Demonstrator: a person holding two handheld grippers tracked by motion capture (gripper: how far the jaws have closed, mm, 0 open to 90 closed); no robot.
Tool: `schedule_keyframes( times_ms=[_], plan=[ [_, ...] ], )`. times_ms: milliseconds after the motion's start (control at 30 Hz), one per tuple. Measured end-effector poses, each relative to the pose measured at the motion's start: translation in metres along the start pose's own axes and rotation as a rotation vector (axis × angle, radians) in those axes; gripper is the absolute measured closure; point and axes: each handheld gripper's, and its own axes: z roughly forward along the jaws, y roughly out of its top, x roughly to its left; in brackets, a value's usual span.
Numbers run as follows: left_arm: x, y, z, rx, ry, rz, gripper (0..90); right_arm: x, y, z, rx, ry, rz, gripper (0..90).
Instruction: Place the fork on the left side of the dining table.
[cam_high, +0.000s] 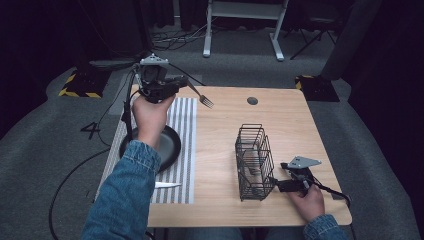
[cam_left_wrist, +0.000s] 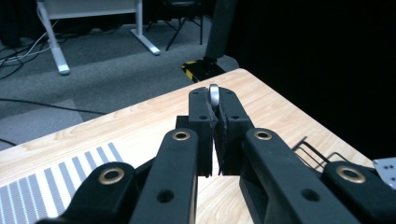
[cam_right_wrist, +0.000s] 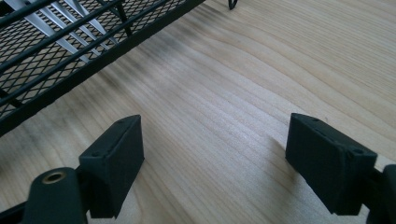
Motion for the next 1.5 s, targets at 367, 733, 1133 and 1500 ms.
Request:
schedule_keyframes(
  times_ms=[367,733,1133,1500],
  plan=[
    [0.037,-0.005,0.010,-0.007,0.071,-0.070,86.4,0.000,0.000,0.000,0.000,0.000,0.000,19.6],
    [0.057,-0.012,0.023,0.015,0.122,-0.150,86.4,0.000,0.000,0.000,-0.001,0.000,0.003,19.7],
    [0.095,-0.038,0.029,0.045,0.176,-0.269,86.4,0.000,0.000,0.000,-0.002,0.001,0.002,19.8],
    [0.119,-0.061,0.042,0.099,0.150,-0.346,86.4,0.000,0.000,0.000,-0.002,0.001,0.003,19.9]
  ],
)
